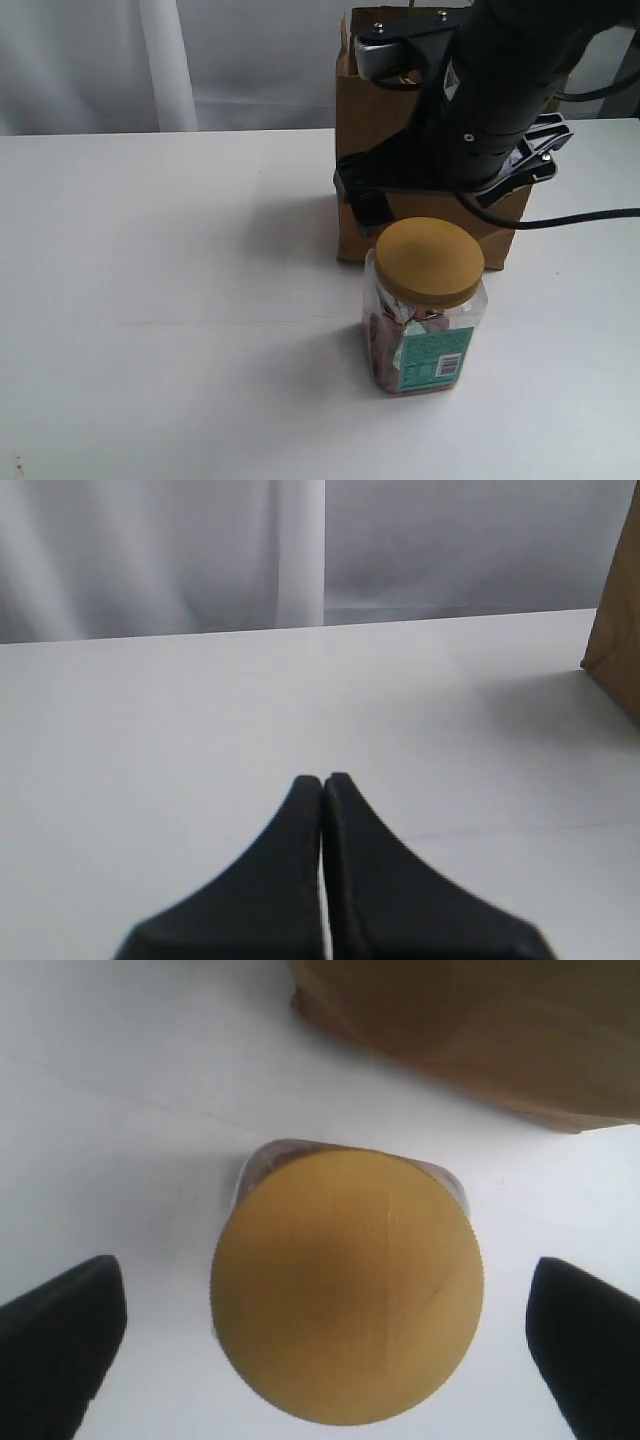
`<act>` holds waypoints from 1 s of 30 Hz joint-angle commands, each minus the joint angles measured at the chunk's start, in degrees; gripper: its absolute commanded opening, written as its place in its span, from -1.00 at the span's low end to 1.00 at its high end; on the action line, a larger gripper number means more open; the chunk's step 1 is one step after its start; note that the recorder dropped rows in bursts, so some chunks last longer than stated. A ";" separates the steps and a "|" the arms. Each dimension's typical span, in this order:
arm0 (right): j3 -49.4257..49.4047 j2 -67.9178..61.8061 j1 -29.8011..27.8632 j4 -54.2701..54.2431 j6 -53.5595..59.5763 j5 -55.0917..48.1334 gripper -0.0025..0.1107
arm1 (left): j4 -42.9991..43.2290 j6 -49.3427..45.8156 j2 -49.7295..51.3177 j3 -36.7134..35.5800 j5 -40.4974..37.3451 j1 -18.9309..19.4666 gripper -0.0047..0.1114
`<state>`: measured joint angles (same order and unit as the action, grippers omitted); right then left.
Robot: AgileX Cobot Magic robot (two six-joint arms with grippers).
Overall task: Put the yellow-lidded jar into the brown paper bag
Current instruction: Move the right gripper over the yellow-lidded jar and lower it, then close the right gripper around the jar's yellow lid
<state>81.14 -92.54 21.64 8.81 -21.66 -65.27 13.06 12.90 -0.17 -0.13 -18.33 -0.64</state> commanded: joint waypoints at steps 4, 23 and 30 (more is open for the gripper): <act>-0.02 -1.06 0.29 1.60 -1.24 0.66 0.90 | -0.22 0.22 0.17 0.13 0.54 -0.28 -0.90; -0.15 -5.23 0.29 1.60 -1.24 -0.29 0.90 | -0.22 0.22 0.17 0.13 0.54 -0.28 -0.90; -1.21 -7.73 0.29 1.56 -1.24 -0.05 0.90 | -0.22 0.22 0.17 0.13 0.54 -0.28 -0.90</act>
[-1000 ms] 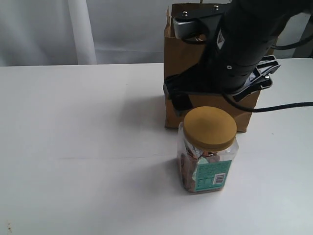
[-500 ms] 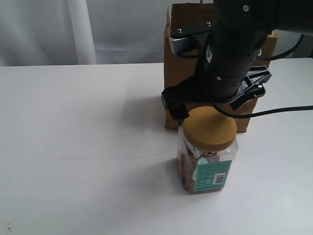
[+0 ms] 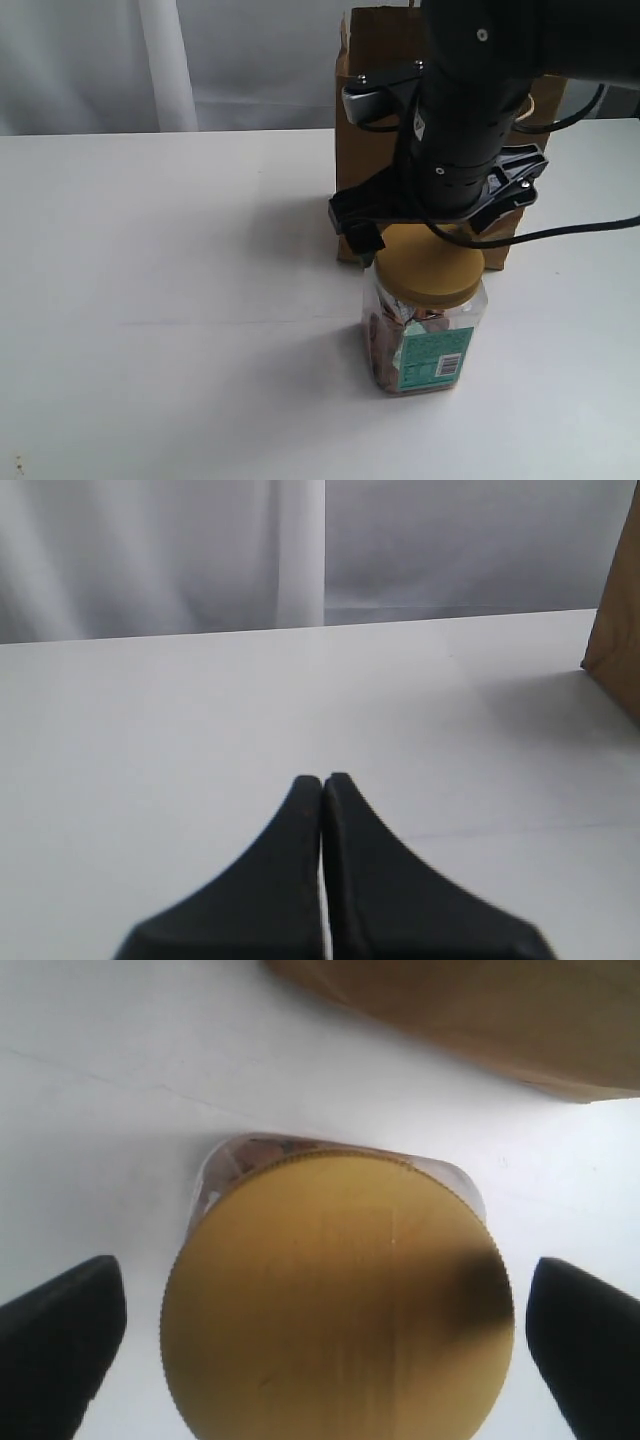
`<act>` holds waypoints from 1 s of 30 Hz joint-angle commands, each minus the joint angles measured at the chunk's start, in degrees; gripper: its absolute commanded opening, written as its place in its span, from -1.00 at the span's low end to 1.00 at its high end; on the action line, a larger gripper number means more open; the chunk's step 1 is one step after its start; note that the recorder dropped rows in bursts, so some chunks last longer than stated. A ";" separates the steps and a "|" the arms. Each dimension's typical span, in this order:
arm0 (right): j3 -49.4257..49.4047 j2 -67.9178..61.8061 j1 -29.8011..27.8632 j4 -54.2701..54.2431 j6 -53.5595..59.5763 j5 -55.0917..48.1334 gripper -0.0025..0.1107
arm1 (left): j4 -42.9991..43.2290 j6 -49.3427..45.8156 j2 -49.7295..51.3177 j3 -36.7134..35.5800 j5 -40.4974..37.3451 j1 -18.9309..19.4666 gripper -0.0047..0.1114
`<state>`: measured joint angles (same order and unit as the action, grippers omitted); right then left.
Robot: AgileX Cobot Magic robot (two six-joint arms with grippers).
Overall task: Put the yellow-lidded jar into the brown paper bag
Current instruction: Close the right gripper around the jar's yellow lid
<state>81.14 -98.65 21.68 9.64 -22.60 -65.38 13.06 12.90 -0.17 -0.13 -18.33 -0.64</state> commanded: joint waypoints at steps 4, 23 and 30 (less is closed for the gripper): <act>-2.51 -2.87 0.25 0.84 -0.37 0.66 0.90 | -0.22 0.22 0.17 0.13 0.54 -0.28 -0.90; -3.04 -2.94 0.25 0.84 -1.47 -2.10 -0.01 | -0.22 0.22 0.17 0.13 0.54 -0.28 -0.90; -3.04 -0.83 0.25 0.84 -0.70 -3.01 -0.96 | -0.22 0.22 0.17 0.13 0.54 -0.28 -0.90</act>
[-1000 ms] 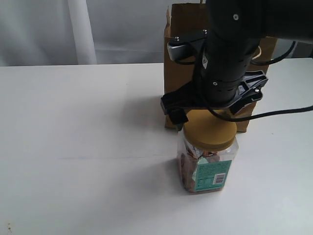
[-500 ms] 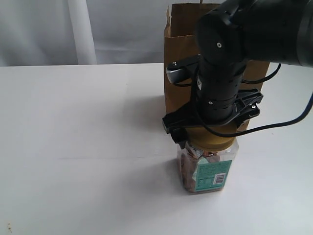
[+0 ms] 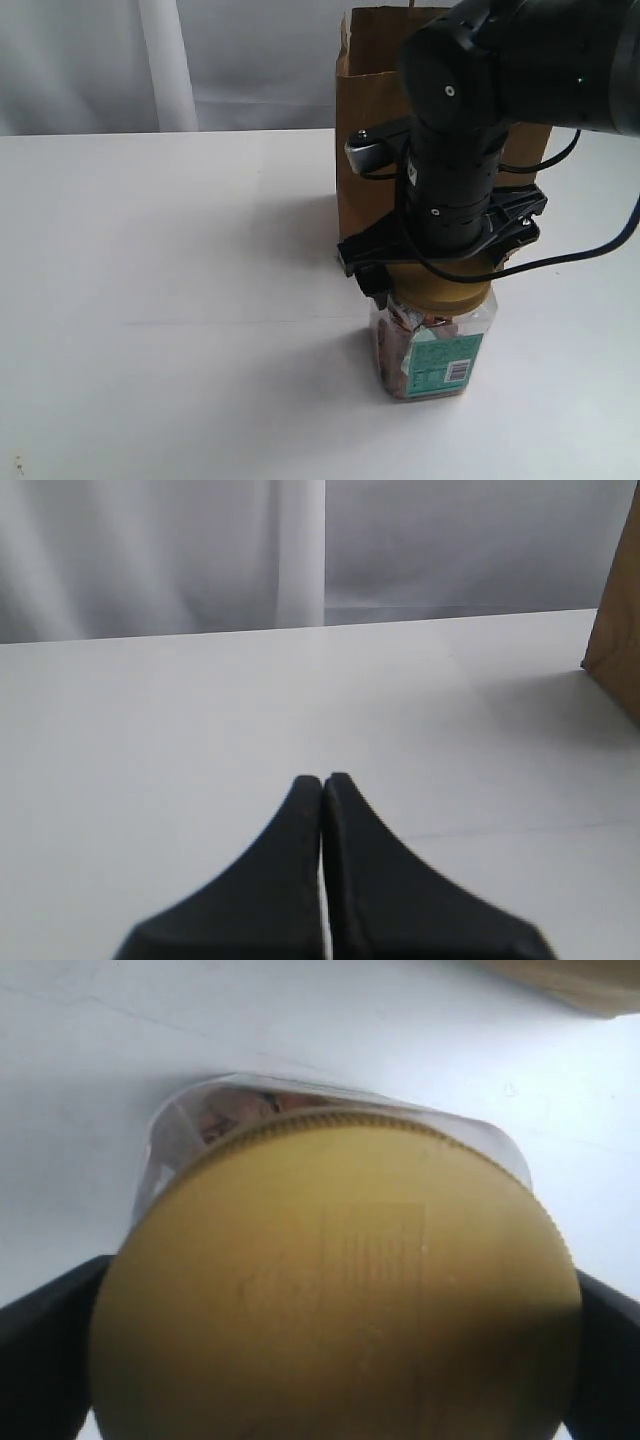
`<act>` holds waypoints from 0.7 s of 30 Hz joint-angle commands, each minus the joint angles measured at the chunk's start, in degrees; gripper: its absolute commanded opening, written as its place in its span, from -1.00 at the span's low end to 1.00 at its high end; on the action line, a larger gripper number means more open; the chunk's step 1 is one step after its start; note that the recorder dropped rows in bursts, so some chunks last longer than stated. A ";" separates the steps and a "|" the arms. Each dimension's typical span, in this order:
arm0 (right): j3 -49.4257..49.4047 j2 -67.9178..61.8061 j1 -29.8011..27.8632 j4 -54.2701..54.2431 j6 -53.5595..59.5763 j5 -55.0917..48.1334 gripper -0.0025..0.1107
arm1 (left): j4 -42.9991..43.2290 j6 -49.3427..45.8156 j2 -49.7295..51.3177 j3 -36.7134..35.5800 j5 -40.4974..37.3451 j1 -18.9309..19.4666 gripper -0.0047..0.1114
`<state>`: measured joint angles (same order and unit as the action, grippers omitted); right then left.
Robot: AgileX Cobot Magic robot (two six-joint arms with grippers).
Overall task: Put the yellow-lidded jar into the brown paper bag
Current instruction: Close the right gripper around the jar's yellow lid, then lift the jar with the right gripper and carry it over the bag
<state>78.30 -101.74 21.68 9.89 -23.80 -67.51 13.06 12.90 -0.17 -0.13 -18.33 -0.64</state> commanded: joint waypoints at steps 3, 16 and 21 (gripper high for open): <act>-0.20 4.51 0.49 0.59 1.38 -1.10 -0.96 | -0.22 0.22 0.17 0.13 0.54 -0.28 -0.90; -0.20 21.96 0.61 0.49 2.97 -2.46 -0.96 | -0.22 0.22 0.17 0.13 0.54 -0.28 -0.90; 3.20 27.43 0.61 0.59 4.49 -2.46 -0.96 | -0.22 0.22 0.17 0.13 0.54 -0.28 -0.90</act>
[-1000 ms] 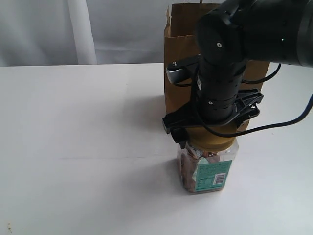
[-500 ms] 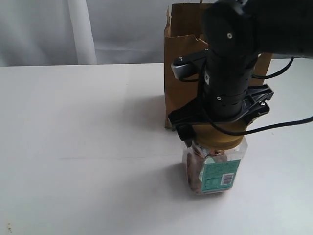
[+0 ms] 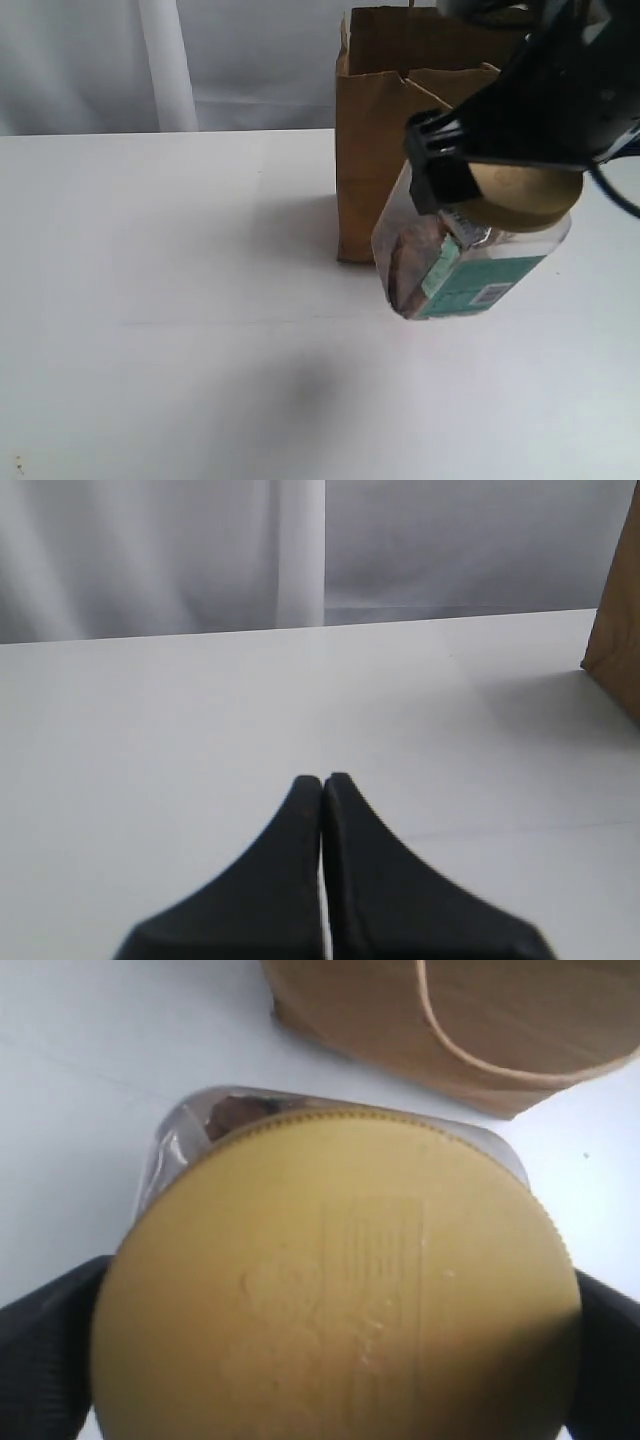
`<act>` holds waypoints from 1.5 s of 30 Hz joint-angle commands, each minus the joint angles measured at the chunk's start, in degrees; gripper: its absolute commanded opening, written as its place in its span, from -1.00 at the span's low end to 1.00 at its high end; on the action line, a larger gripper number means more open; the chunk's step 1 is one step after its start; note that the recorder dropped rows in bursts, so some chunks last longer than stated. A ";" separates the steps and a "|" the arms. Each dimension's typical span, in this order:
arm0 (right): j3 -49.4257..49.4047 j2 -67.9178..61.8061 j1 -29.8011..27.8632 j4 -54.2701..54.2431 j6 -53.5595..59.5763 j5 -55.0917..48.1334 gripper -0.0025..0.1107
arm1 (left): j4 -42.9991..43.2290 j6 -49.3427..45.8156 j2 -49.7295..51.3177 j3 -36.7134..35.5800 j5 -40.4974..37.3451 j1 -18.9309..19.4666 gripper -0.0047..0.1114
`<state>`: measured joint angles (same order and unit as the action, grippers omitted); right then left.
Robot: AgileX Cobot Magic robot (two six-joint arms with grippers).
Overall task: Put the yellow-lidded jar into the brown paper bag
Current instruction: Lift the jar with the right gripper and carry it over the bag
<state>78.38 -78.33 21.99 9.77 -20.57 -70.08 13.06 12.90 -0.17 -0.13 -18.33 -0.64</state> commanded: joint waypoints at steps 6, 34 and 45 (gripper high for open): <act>13.76 6.04 0.30 0.60 1.98 0.12 -0.96 | -0.22 0.22 0.17 0.13 0.54 -0.28 -0.90; 50.92 -20.90 -9.55 8.00 6.54 3.98 -0.96 | -0.22 0.22 0.17 0.13 0.54 -0.28 -0.90; 52.50 -30.82 -13.54 1.45 10.70 0.12 -0.96 | -0.22 0.22 0.17 0.13 0.54 -0.28 -0.90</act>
<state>130.29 -108.63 8.70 10.96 -10.96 -71.58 13.06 12.90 -0.17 -0.13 -18.33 -0.64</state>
